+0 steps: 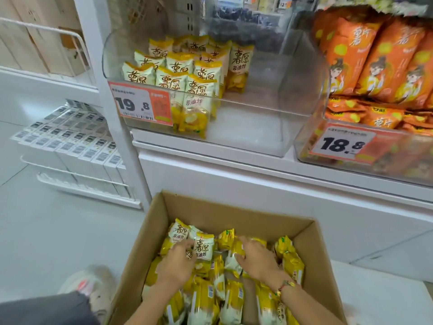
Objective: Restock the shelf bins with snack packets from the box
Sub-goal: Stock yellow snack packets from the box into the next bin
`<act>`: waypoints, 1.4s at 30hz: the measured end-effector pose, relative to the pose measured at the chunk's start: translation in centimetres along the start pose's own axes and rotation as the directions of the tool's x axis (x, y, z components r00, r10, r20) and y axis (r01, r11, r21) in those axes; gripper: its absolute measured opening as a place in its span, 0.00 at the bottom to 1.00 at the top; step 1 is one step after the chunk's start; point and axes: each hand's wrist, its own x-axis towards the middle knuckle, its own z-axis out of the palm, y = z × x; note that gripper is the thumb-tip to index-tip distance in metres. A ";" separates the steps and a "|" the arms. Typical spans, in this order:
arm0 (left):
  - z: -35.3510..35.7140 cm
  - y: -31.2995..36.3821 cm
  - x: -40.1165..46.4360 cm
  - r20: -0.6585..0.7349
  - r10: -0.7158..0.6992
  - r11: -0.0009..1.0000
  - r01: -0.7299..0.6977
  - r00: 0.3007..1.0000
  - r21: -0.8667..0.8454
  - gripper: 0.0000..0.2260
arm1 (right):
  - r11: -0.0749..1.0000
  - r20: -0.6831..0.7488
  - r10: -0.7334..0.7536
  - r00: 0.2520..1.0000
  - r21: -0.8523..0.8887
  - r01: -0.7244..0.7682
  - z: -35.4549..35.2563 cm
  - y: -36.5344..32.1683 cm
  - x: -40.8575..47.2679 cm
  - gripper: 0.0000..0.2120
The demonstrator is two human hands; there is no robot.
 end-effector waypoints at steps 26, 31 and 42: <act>-1.1 3.4 0.1 -0.051 -0.202 0.812 0.138 0.978 -0.567 0.21 | 0.138 0.454 -0.119 0.883 0.888 -0.438 -3.6 3.0 -0.8 0.26; -4.4 8.1 -1.7 -0.077 -0.093 0.576 -0.010 0.993 -0.817 0.18 | 0.288 0.360 -0.340 0.869 0.919 -0.268 -8.8 0.2 -3.1 0.25; -15.0 16.7 -5.0 -0.376 0.047 0.264 -0.374 0.926 -0.889 0.25 | 0.434 -0.160 -0.263 0.952 0.861 0.264 -19.3 -9.6 -8.3 0.29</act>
